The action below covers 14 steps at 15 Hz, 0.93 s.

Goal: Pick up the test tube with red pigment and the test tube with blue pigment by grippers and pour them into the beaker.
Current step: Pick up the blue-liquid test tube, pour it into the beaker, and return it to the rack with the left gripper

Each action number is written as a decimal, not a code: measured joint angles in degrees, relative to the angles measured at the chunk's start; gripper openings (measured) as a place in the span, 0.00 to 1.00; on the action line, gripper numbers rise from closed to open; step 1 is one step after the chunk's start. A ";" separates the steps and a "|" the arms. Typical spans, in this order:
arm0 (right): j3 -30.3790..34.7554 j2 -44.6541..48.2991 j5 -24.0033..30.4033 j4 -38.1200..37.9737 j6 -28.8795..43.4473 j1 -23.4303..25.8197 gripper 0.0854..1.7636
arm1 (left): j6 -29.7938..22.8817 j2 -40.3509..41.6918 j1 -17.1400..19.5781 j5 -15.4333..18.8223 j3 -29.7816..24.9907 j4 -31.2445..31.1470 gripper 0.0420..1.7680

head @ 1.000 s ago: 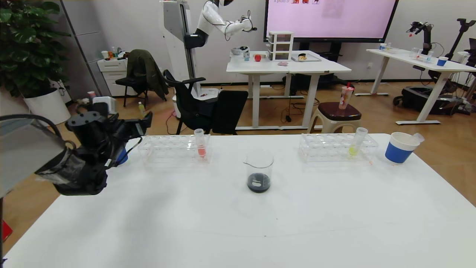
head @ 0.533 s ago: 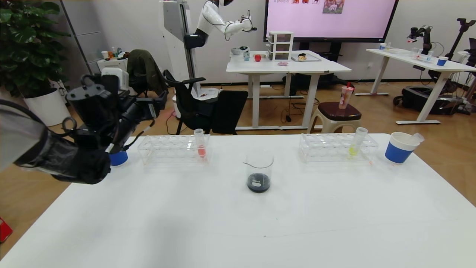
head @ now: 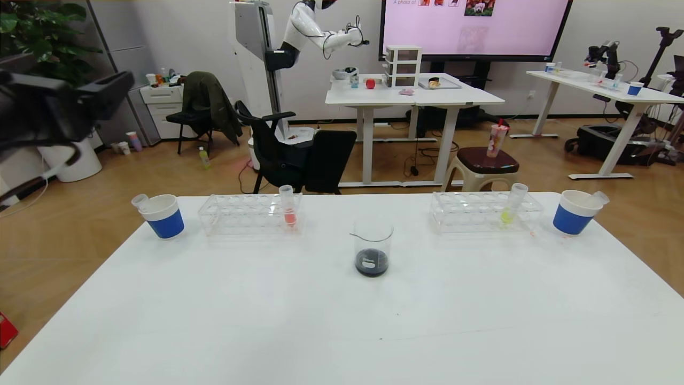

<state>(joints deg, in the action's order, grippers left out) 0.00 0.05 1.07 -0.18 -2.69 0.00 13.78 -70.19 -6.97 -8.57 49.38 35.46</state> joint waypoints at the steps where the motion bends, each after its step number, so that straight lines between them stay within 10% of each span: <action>1: 0.00 0.00 0.00 0.02 0.02 0.00 0.98 | 0.44 6.02 0.12 -0.35 -0.94 -5.40 0.99; 8: 0.00 0.00 0.02 0.00 0.02 0.00 0.98 | 2.68 39.50 4.45 -4.22 -3.85 -34.97 0.99; 14: 0.00 0.00 0.00 0.00 0.02 0.00 0.98 | 2.54 61.16 6.34 -3.80 -12.13 -40.41 0.99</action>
<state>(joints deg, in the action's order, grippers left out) 0.00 0.05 1.07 -0.18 -2.67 0.00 16.31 -9.03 -0.63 -12.37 37.25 -4.95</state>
